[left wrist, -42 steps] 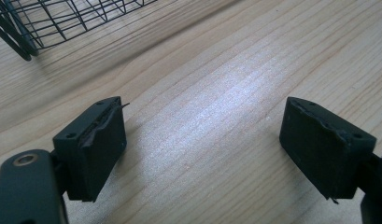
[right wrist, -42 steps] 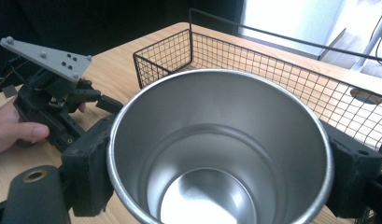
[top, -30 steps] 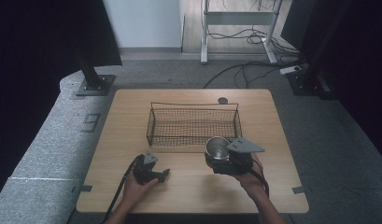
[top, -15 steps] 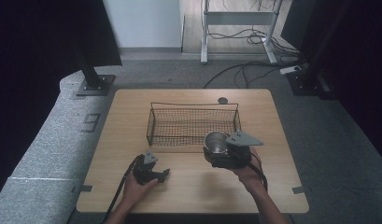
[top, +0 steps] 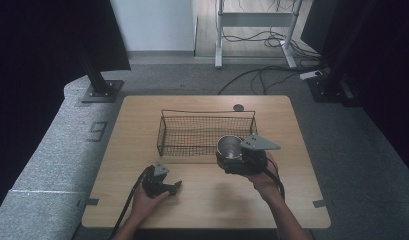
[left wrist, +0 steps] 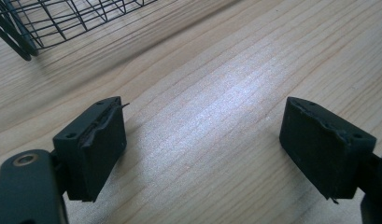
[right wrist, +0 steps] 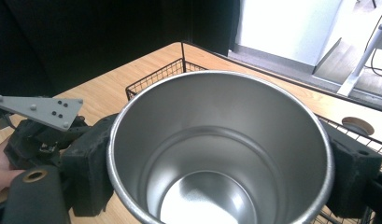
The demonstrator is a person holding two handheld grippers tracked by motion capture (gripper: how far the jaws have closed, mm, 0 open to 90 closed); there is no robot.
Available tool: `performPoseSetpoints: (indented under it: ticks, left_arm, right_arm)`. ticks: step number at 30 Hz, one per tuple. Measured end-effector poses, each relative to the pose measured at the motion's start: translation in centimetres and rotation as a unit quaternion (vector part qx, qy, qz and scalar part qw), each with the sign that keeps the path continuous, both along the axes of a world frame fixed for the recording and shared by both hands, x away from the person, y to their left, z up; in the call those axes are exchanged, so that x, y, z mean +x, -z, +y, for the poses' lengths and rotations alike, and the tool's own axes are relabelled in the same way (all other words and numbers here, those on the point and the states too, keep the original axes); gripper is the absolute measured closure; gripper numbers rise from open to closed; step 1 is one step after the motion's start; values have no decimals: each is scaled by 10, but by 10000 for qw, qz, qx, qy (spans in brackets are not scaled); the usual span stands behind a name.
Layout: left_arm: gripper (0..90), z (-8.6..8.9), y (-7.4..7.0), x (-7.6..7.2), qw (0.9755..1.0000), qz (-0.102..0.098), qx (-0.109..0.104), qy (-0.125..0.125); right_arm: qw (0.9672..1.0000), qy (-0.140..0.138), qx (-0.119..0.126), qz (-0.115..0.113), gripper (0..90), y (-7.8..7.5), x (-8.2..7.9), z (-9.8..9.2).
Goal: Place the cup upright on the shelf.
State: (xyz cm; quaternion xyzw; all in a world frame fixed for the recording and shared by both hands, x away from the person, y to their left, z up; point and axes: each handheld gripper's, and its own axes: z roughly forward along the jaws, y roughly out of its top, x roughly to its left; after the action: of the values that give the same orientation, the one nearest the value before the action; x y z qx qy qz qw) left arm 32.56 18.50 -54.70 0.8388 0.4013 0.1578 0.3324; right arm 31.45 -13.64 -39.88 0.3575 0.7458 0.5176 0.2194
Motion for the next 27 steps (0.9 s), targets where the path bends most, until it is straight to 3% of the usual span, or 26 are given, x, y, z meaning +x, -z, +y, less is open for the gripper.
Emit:
performPoseSetpoints:
  ticks: [27]
  left_arm:
    - [146, 0, 0, 0, 10000, -3, 2, -4]
  right_arm:
    - [9998, 182, -89, 13, 140, -11, 26, 7]
